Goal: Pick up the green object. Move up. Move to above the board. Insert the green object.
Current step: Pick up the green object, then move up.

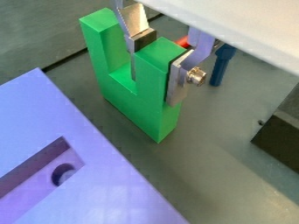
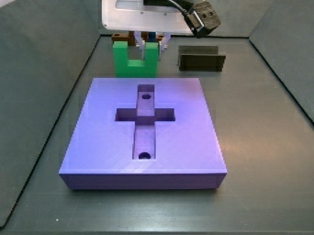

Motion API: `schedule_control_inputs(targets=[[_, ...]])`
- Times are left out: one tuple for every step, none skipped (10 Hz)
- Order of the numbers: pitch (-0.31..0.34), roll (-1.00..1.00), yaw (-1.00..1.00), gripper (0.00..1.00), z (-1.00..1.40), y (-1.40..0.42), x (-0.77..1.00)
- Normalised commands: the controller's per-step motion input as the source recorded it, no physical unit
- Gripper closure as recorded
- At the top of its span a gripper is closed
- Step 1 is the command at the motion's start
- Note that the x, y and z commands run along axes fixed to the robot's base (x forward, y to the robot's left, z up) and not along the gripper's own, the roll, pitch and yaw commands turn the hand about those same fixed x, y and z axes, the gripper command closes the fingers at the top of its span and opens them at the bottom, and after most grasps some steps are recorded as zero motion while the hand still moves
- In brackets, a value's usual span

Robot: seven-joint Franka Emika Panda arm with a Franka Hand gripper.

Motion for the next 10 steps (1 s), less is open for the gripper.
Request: schedule_control_inputs(targets=[[0.0,0.0,0.0,1.0,0.0,0.0,0.0],[0.0,0.0,0.0,1.0,0.0,0.0,0.0],[0.0,0.0,0.0,1.0,0.0,0.0,0.0],[0.0,0.0,0.0,1.0,0.0,0.0,0.0],[0.0,0.0,0.0,1.0,0.0,0.0,0.0],[0.0,0.0,0.0,1.0,0.0,0.0,0.0],[0.0,0.0,0.0,1.0,0.0,0.0,0.0],[0.0,0.0,0.0,1.0,0.0,0.0,0.0],[0.0,0.0,0.0,1.0,0.0,0.0,0.0],[0.0,0.0,0.0,1.0,0.83,0.0,0.0]])
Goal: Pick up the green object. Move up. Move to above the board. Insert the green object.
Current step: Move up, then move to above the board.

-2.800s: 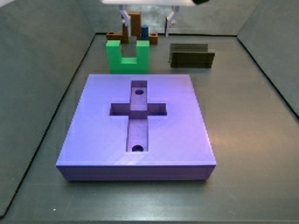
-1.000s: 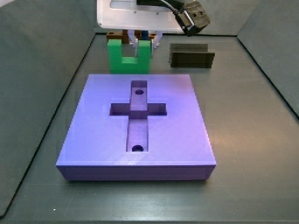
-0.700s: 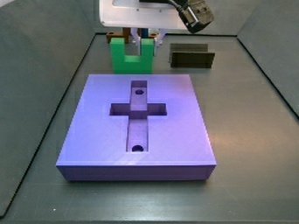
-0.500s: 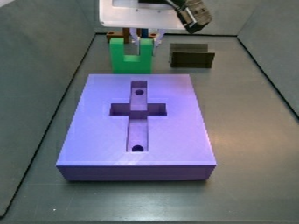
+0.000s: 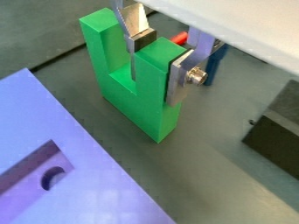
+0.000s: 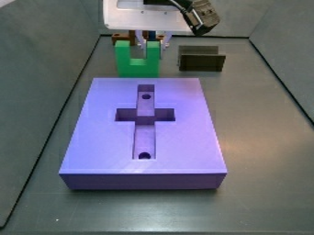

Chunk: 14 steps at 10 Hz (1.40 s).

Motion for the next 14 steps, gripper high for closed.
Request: schedule_control_inputs(targets=[[0.069,0.0,-0.01,1.0,0.82,-0.04,-0.07],[0.09,-0.01,0.0,1.0,0.54,-0.03,-0.1],[0.048,-0.02,0.0,1.0,0.25,-0.02,-0.04],[0.0,0.0,0.0,1.0,1.4,0.0,0.0],[0.011,0.01,-0.01,1.0,1.4,0.0,0.0],[0.012,-0.01,0.0,1.0,1.4,0.0,-0.04],[0.008,-0.03,-0.01,1.0,1.4,0.0,0.01],[0.064,-0.03,-0.01,1.0,1.4,0.0,0.06],[0.087,-0.03,0.0,1.0,0.61,0.0,0.03],[0.063,-0.03,-0.01,1.0,0.23,0.0,0.03],[0.173,0.05,-0.18,1.0,0.35,-1.4,0.05],[0.184,0.07,-0.17,1.0,0.34,-1.4,0.04],[0.174,0.1,-0.07,1.0,0.35,-1.4,0.06],[0.161,0.05,-0.04,1.0,0.35,-1.4,0.11]])
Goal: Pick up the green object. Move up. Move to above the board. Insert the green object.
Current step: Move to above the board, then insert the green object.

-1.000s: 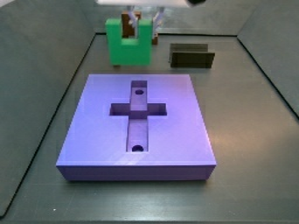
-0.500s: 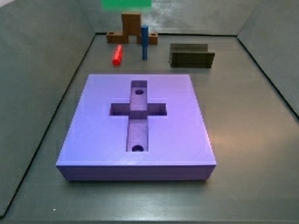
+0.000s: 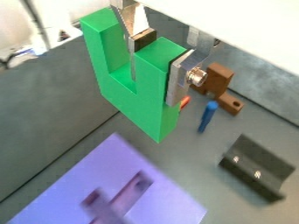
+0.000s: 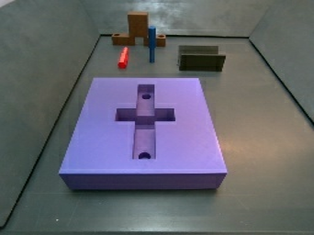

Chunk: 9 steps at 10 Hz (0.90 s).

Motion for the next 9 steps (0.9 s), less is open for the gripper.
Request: schedule_control_inputs(targets=[[0.164,0.03,-0.01,1.0,0.21,-0.86,0.12],[0.154,0.03,-0.01,1.0,0.13,-0.5,0.11],[0.115,0.03,0.0,1.0,0.08,-0.26,0.07],[0.091,0.03,0.01,1.0,0.06,-0.17,0.05],[0.0,0.01,0.0,1.0,0.0,0.0,0.0],[0.0,0.05,-0.03,1.0,-0.28,0.0,0.01],[-0.114,0.06,0.02,1.0,-0.88,-0.18,0.23],[-0.164,-0.02,0.21,1.0,-0.89,-0.37,0.31],[-0.186,-0.03,0.23,1.0,-0.82,-0.46,0.26]])
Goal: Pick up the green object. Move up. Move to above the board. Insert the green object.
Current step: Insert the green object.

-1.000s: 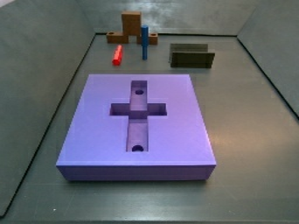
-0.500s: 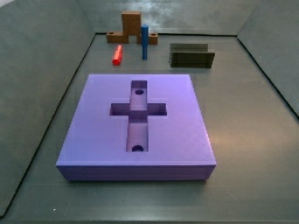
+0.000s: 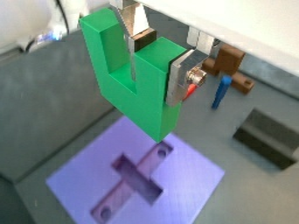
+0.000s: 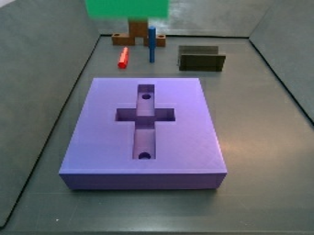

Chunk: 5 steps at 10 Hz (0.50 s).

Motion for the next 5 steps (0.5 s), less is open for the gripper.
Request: schedule_control_inputs(targets=[[-0.149,0.01,0.18,1.0,-0.94,-0.27,0.22],[-0.091,0.06,0.16,1.0,-1.0,-0.23,0.12],[-0.09,0.05,0.14,1.0,-1.0,-0.25,0.04],[-0.106,0.05,0.09,1.0,-1.0,-0.23,0.07],[-0.13,0.06,0.03,1.0,-0.99,-0.15,0.05]])
